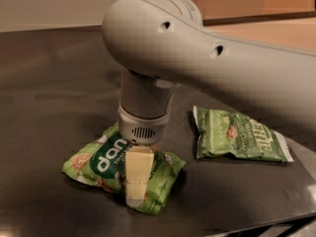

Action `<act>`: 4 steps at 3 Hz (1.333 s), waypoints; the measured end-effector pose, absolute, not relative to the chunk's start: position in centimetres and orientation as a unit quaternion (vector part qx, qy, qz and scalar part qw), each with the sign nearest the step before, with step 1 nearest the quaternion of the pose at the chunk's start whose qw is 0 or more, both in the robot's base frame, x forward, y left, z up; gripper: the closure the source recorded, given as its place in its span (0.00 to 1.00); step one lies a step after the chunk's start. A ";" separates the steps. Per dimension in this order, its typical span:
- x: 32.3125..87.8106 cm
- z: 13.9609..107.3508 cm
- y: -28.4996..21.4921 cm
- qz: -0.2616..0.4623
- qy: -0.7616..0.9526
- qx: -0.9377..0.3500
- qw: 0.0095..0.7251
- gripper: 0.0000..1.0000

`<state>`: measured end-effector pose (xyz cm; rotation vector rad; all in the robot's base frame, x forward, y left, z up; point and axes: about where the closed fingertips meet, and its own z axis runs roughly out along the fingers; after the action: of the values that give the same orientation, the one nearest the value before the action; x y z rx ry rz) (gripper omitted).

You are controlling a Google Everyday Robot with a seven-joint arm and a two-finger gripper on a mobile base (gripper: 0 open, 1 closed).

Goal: Move green rice chip bag near water bottle

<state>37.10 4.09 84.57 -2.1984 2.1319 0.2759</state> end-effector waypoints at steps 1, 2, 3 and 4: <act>37.3 84.3 3.8 0.076 0.699 -0.711 0.029 0.17; 37.9 84.6 3.3 0.065 0.705 -0.705 0.029 0.41; 39.5 85.3 2.3 0.057 0.714 -0.697 0.035 0.64; 42.2 86.6 1.2 0.040 0.715 -0.696 0.047 0.88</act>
Offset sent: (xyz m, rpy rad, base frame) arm 0.0161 -0.0170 0.0011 -0.0648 -0.0350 -0.0553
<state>42.17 1.15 86.62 -2.1239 2.1820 0.1228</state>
